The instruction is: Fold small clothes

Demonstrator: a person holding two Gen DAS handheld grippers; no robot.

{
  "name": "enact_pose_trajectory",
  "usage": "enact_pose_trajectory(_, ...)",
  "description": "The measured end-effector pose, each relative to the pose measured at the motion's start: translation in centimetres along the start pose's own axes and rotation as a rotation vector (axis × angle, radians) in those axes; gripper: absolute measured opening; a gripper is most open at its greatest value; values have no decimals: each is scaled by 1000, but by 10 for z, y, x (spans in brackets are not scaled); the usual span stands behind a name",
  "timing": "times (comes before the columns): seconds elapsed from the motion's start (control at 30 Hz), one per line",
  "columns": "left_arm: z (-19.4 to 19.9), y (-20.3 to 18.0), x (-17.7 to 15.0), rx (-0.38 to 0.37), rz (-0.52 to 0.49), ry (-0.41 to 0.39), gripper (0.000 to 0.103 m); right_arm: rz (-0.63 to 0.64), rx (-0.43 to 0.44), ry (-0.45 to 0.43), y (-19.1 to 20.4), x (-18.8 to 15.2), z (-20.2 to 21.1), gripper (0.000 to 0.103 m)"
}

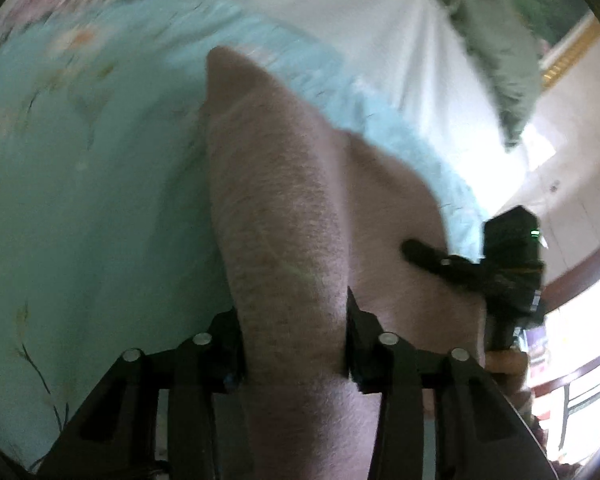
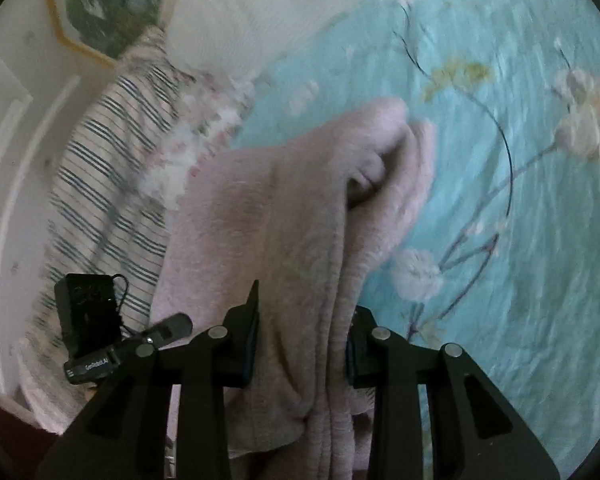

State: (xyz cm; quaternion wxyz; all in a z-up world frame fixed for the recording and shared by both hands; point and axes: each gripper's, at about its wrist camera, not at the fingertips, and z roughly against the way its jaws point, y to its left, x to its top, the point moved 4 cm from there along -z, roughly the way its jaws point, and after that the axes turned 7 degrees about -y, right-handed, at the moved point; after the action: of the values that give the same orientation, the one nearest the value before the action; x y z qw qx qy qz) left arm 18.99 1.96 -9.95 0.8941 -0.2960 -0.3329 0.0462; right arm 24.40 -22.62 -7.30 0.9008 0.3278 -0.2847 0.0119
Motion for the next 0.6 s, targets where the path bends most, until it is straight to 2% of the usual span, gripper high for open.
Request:
enact_pose_trajectory(0.1,0,9,-3,-21,40,0,52,8,-30,6,-1,-3,0,40)
enact_pose_trajectory(0.17,1,4,-1,-9,24,-6,55,10,-54,12,-1,-3,3,43)
enact_pose_trajectory(0.23,4,-2,6,11,-3,-38,57,15,-95,14,1,1,8,54)
enact_pose_trajectory(0.27,10,-2,10,18,-10,-61,57,25,-120,4,3,3,13,65)
enact_pose_trajectory(0.3,21,-2,19,27,-14,-105,58,42,-146,-22,5,6,23,71)
enact_pose_trajectory(0.4,43,-3,42,7,-25,-199,57,77,-166,-105,15,20,45,71)
enact_pose_trajectory(0.47,43,-11,56,-16,-55,-209,55,107,-157,-133,26,29,51,71)
enact_pose_trajectory(0.57,30,-29,69,-90,-117,-199,52,125,-173,-101,33,37,35,61)
enact_pose_trajectory(0.6,23,-34,74,-96,-139,-194,49,109,-182,-84,29,38,27,51)
